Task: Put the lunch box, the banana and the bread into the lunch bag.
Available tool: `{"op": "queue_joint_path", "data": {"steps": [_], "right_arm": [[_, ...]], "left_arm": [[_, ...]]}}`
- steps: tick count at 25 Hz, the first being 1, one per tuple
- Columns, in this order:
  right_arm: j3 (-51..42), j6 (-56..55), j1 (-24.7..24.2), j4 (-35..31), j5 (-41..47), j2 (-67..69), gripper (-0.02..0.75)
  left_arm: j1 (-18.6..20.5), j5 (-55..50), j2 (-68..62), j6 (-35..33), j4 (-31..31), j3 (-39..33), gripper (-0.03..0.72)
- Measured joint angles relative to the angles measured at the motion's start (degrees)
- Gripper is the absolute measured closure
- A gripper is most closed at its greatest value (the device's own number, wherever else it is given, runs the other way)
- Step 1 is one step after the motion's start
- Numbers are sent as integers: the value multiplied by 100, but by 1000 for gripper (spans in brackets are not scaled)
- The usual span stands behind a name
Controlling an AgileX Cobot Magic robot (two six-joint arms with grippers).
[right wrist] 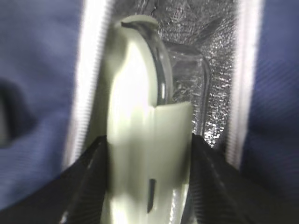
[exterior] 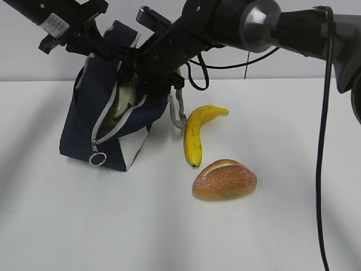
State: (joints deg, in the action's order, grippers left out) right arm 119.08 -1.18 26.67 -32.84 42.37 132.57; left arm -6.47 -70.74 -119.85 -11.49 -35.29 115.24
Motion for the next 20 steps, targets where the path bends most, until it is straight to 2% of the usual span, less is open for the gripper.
{"op": "queue_joint_path", "data": {"steps": [20], "right_arm": [[0, 46, 90, 113, -151, 22, 374]], "left_arm": [[0, 5, -13, 0, 24, 0, 688]]}}
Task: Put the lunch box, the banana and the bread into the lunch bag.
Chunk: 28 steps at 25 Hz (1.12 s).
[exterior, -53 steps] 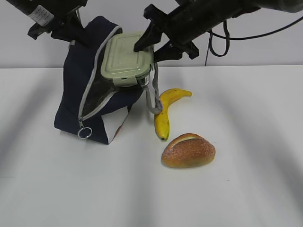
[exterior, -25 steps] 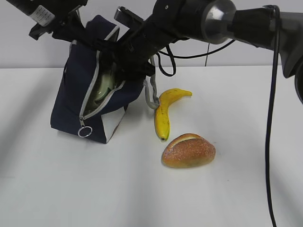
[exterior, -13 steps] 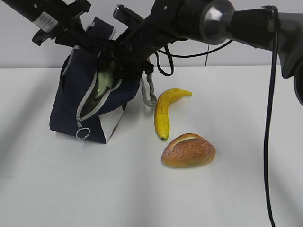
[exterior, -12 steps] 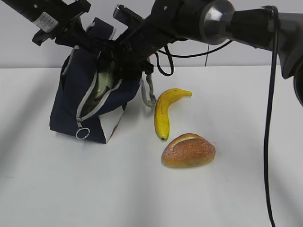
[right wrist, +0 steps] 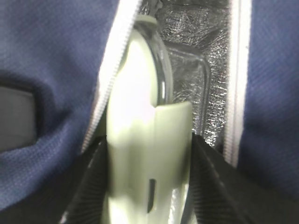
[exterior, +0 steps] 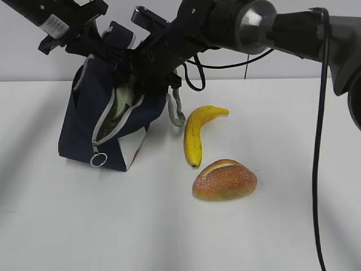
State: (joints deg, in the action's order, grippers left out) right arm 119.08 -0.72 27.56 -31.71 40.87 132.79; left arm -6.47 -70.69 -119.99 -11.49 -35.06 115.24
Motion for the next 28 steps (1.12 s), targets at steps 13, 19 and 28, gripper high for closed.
{"op": "queue_joint_path", "data": {"steps": [13, 19, 28], "right_arm": [[33, 725, 36, -1330, -375, 523, 363], [112, 928, 77, -1496, -489, 576, 234], [914, 1001, -474, -860, 1186, 455, 204]], "left_arm": [[16, -12, 0, 0, 95, 0, 688], [82, -22, 0, 0, 119, 0, 688], [169, -22, 0, 0, 108, 0, 688]]}}
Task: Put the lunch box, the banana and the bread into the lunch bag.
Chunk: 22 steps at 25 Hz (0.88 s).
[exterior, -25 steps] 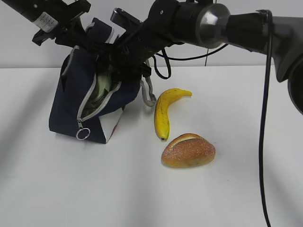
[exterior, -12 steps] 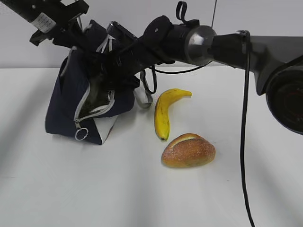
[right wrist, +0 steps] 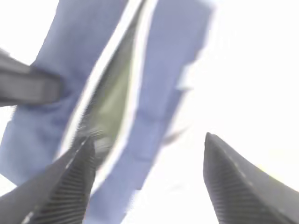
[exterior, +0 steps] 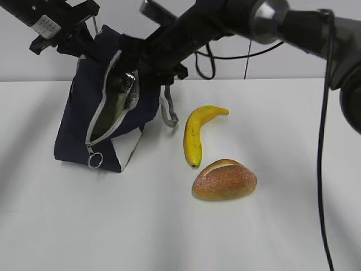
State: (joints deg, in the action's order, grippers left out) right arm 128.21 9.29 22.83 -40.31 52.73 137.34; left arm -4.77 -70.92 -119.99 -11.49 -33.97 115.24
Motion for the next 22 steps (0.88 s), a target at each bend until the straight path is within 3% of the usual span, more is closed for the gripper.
{"op": "queue_joint_path", "data": {"steps": [6, 10, 13, 17, 22], "right_arm": [[1119, -69, -585, 911, 1562, -328, 207], [1678, -669, -667, 2192, 1808, -488, 227], [1700, -929, -667, 2606, 1883, -576, 237], [1209, -1008, -667, 2715, 1897, -791, 239], [-259, -1125, -667, 2893, 1897, -1437, 239]], "left_arm": [[0, 0, 0, 0, 0, 0, 688], [0, -4, 0, 0, 5, 0, 688], [7, -4, 0, 0, 5, 0, 688], [7, -4, 0, 0, 5, 0, 688], [7, -4, 0, 0, 5, 0, 688]]}}
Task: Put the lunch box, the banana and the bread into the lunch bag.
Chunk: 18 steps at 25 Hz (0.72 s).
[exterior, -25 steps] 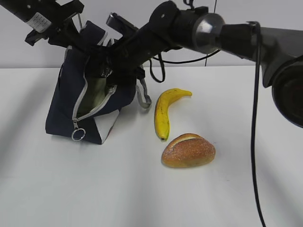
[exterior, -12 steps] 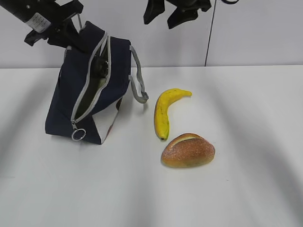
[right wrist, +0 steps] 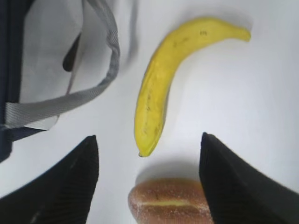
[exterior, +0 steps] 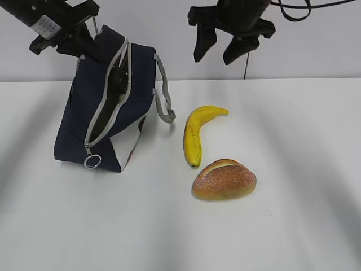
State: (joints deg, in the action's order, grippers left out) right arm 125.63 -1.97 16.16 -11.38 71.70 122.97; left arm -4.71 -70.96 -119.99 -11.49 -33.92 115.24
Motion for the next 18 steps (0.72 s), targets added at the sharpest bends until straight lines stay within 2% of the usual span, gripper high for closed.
{"op": "queue_joint_path", "data": {"steps": [8, 13, 18], "right_arm": [[-1518, -644, 179, 127, -33, -154, 239], [-1862, -1204, 629, 568, -626, -57, 239], [-1862, -1544, 718, 635, -1074, 204, 239]], "left_arm": [[0, 0, 0, 0, 18, 0, 688], [0, 0, 0, 0, 18, 0, 688], [0, 0, 0, 0, 91, 0, 688]]}}
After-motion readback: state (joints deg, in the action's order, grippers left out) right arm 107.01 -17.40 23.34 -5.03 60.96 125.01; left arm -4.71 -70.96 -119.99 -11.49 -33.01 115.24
